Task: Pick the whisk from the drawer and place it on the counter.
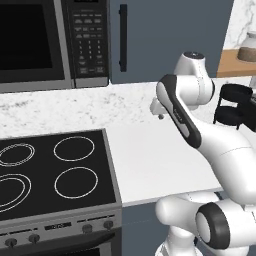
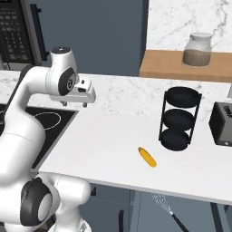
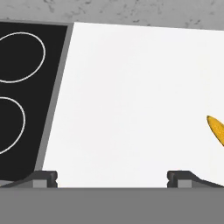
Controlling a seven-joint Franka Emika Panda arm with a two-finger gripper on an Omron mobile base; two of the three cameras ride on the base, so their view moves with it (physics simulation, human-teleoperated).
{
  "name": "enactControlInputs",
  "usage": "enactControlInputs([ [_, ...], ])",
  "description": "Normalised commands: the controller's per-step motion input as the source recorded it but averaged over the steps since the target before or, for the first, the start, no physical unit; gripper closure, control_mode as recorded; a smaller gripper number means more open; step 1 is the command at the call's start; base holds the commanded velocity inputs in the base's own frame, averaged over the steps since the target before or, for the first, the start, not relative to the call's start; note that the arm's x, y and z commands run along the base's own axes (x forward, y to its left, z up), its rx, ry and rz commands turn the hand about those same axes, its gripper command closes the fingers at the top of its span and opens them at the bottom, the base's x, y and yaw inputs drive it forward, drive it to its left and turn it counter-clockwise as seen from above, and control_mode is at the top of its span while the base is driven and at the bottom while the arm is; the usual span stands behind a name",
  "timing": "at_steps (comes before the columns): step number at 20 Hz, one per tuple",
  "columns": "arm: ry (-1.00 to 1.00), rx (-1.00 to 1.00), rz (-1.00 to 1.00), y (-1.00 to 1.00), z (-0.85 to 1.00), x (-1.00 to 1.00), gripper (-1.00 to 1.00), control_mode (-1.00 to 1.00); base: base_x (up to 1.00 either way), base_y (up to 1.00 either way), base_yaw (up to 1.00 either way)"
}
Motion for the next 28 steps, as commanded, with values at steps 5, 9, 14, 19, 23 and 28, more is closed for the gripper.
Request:
enactControlInputs([
  [5,0.0,0.0,0.0,0.0,0.0,0.0,-1.0,1.0,0.0,0.0,0.0],
  [9,-0.02,0.0,-0.01,-0.3,-0.06,-0.36,-1.0,-1.0,-0.01,0.0,0.0],
  [14,0.02,0.06,-0.07,-1.0,-0.11,-0.79,-1.0,-1.0,0.0,0.0,0.0],
  [19,0.08,0.1,-0.07,-1.0,-0.28,-0.67,-1.0,-1.0,0.0,0.0,0.0],
  [23,0.1,0.03,-0.07,-1.0,-0.47,-0.34,-1.0,-1.0,0.0,0.0,0.0],
  [28,0.15,0.0,-0.1,-1.0,-0.46,0.0,-1.0,-1.0,0.0,0.0,0.0],
])
